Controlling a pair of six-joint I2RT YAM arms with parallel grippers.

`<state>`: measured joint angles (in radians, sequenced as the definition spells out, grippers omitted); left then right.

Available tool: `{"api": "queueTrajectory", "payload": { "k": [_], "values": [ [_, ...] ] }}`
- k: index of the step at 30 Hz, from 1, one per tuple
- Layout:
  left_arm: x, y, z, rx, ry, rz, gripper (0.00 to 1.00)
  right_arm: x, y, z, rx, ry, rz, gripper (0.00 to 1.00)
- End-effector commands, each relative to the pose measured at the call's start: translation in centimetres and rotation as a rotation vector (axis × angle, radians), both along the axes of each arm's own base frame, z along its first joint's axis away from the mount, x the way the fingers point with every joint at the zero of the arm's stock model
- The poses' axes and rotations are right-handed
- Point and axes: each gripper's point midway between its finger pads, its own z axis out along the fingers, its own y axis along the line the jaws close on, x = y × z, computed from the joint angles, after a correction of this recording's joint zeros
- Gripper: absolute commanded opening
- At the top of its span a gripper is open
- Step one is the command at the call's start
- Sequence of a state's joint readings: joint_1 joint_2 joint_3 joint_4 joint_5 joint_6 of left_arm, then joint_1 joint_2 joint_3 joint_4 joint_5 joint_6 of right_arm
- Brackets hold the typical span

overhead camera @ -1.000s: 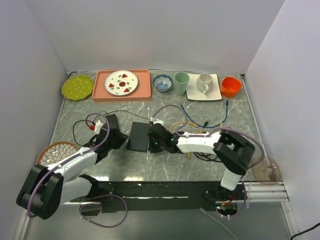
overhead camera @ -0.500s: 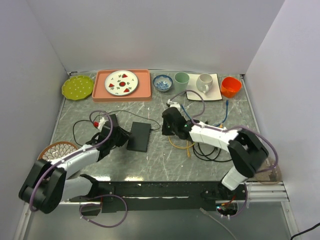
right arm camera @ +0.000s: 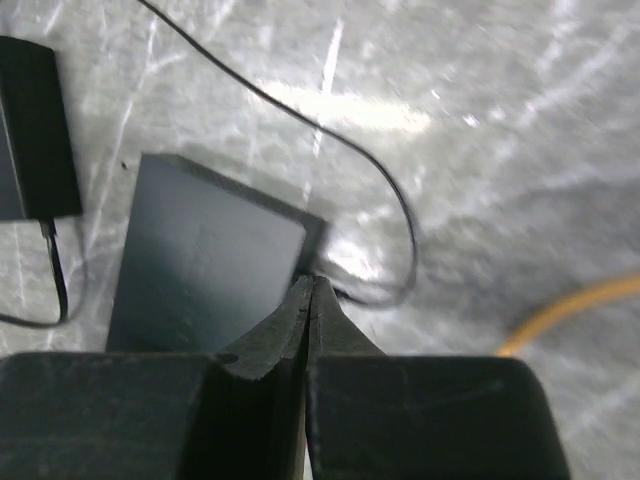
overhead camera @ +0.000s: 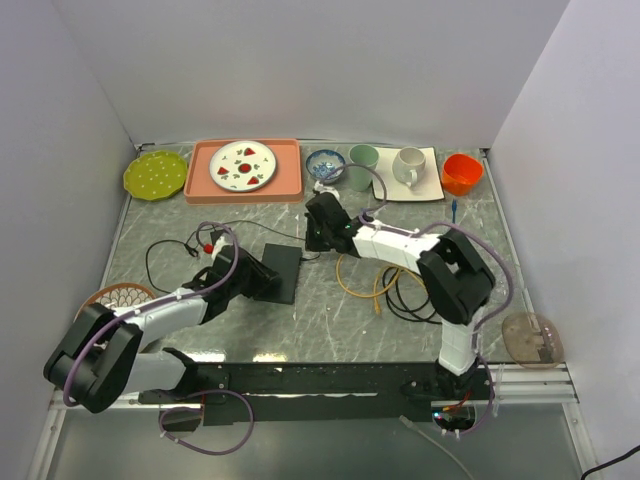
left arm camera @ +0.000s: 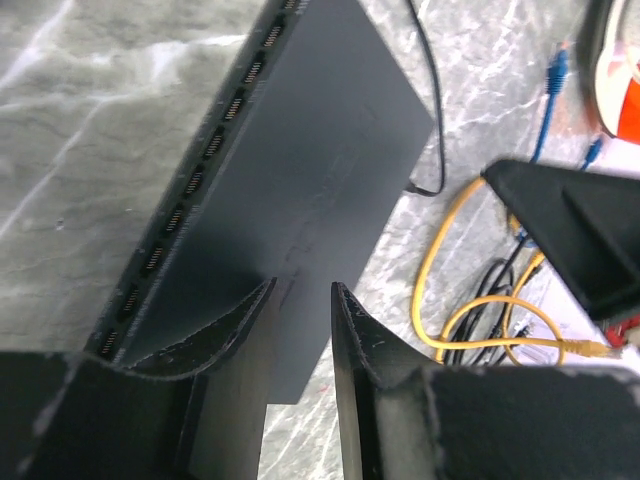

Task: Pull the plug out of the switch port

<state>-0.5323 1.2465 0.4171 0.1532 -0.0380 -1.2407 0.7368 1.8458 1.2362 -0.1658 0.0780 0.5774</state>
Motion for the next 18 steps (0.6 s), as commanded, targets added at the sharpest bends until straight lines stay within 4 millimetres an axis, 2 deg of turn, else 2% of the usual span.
{"api": "queueTrajectory", "payload": {
  "k": [1, 3, 9, 14, 18],
  "values": [
    [-0.1, 0.0, -0.2, 0.009, -0.006, -0.005, 0.34, 1.3, 0.6, -1.7, -0.025, 0.044, 0.011, 0.00],
    [0.0, 0.2, -0.1, 0.019, -0.008, -0.001, 0.34, 0.9, 0.3, -3.1, -0.038, 0.068, 0.009, 0.00],
    [0.1, 0.1, -1.2, 0.038, 0.025, -0.011, 0.34, -0.4, -0.3, -5.2, -0.031, 0.114, 0.006, 0.00],
    [0.6, 0.2, -2.3, 0.043, 0.065, -0.008, 0.34, -1.9, -1.1, -6.0, -0.011, 0.128, 0.003, 0.00],
    [1.2, 0.6, -2.3, 0.045, 0.069, 0.005, 0.34, -4.2, -1.6, -6.7, 0.011, 0.157, 0.016, 0.00]
  ]
}}
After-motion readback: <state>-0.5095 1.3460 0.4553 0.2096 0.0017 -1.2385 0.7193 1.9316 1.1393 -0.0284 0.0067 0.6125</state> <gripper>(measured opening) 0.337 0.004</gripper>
